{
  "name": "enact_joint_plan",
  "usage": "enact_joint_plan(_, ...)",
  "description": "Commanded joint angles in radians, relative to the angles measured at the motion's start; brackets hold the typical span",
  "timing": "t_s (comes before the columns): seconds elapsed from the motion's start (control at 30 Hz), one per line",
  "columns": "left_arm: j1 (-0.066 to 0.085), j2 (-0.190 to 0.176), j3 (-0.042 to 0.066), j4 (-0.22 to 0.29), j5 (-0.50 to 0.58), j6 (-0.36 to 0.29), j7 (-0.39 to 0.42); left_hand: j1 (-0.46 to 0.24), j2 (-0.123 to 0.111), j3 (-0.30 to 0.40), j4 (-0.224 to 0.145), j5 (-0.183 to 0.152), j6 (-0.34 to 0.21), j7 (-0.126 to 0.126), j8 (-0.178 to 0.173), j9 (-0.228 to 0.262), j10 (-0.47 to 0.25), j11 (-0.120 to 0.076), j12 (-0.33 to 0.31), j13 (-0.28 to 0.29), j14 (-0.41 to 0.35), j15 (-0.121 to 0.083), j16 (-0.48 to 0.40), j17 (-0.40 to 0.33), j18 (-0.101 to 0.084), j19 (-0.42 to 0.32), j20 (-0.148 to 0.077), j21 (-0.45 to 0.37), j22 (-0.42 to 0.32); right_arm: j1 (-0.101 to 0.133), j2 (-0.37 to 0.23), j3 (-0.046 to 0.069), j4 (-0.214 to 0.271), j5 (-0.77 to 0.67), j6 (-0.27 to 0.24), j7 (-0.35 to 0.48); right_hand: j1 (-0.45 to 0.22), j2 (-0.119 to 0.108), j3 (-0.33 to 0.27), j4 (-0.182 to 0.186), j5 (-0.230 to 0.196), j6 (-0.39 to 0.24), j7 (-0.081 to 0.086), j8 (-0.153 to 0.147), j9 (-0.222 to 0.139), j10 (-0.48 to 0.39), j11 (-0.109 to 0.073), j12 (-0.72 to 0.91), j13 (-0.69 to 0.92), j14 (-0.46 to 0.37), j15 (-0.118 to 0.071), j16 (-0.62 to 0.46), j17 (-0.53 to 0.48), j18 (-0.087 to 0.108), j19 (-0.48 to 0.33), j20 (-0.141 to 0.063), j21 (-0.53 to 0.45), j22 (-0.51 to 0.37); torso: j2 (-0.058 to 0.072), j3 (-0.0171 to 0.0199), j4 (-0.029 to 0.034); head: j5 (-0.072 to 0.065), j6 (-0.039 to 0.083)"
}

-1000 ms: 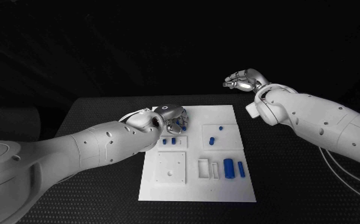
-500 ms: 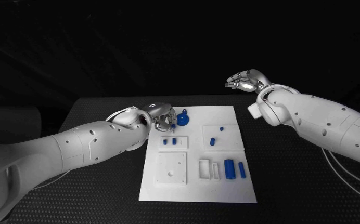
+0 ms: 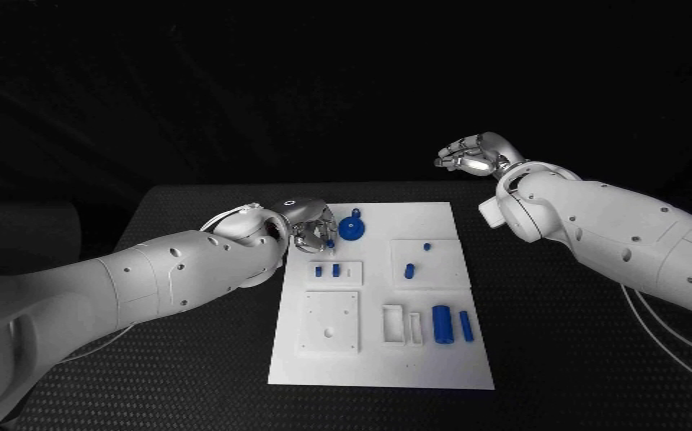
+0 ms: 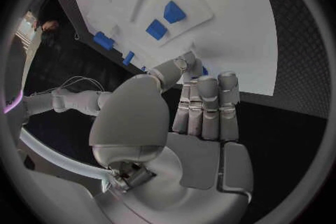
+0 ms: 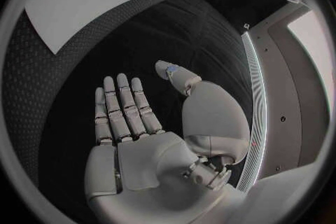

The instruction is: Assemble the parts on the task board

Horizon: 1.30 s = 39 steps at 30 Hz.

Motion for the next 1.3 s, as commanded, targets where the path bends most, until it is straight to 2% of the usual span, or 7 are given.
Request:
enact_joint_plan(0.03, 0.001, -0.002, 0.000, -0.001, 0.001, 0.032, -0.005, -0.003, 0.008, 0.001, 0.004, 0.004, 0.006, 0.001, 0.005, 0.001, 0.007, 0.000, 0.004, 0.002, 0.006, -0.005, 0.003, -0.002, 0.033, 0.006, -0.035, 0.006, 0.014, 0.000, 0.000, 0.000, 0.001, -0.007, 0.011, 0.008, -0.002, 0.005, -0.002, 0.002, 0.006, -0.006, 0.033, 0.002, -0.001, 0.007, -0.003, -0.007, -0.001, -0.009, 0.002, 0.005, -0.001, -0.015, -0.006, 0.002, -0.007, 0.001, 0.000, 0.0015, -0.0006, 0.002, -0.003)
enact_joint_plan(0.47, 0.000, 0.005, 0.000, -0.004, 0.000, 0.041, -0.006, -0.003, 0.008, 0.002, 0.004, 0.006, 0.006, 0.001, 0.004, 0.000, 0.007, 0.000, 0.002, 0.002, 0.005, -0.004, 0.003, -0.002, 0.033, 0.005, -0.036, 0.006, 0.015, 0.000, 0.001, 0.000, 0.001, -0.007, 0.011, 0.008, -0.002, 0.005, -0.002, 0.002, 0.006, -0.006, 0.033, 0.003, -0.002, 0.007, -0.003, -0.007, -0.001, -0.009, 0.002, 0.006, -0.002, -0.016, -0.006, 0.002, -0.007, 0.003, 0.000, 0.0017, -0.0023, 0.005, -0.003)
enact_joint_plan(1.3, 0.000, 0.011, -0.001, -0.014, 0.007, 0.068, -0.012, -0.006, 0.009, 0.002, 0.005, 0.005, 0.006, 0.001, 0.005, -0.001, 0.008, 0.000, 0.001, 0.003, 0.005, -0.004, 0.004, -0.002, 0.032, 0.004, -0.036, 0.007, 0.015, 0.000, 0.000, 0.000, 0.001, -0.007, 0.010, 0.008, -0.002, 0.006, -0.002, 0.001, 0.006, -0.006, 0.033, 0.003, -0.002, 0.007, -0.003, -0.008, -0.001, -0.009, 0.002, 0.007, -0.003, -0.016, -0.006, 0.002, -0.009, 0.005, 0.000, 0.0021, -0.0014, 0.004, -0.005)
